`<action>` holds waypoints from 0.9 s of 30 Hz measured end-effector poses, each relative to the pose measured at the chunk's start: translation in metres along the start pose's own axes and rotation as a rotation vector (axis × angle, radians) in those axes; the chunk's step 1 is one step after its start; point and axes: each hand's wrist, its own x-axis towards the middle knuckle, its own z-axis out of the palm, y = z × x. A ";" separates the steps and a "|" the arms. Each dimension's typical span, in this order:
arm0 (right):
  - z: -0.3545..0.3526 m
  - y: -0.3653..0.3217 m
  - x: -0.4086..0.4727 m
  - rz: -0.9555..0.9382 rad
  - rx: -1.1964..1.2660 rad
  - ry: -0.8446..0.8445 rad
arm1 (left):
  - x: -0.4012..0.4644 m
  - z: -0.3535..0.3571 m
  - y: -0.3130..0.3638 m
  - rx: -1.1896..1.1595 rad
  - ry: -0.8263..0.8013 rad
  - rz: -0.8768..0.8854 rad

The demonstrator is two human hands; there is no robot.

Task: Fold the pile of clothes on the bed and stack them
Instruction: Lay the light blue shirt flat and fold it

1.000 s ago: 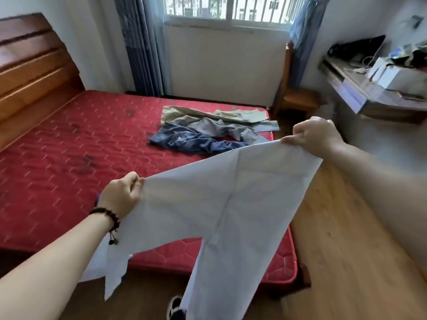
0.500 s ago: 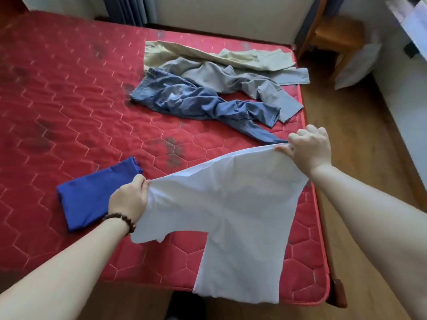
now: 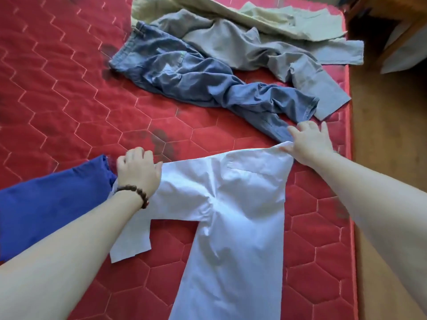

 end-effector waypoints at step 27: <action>0.117 -0.094 0.078 -0.129 0.282 0.465 | 0.083 0.114 0.123 -0.109 0.254 0.001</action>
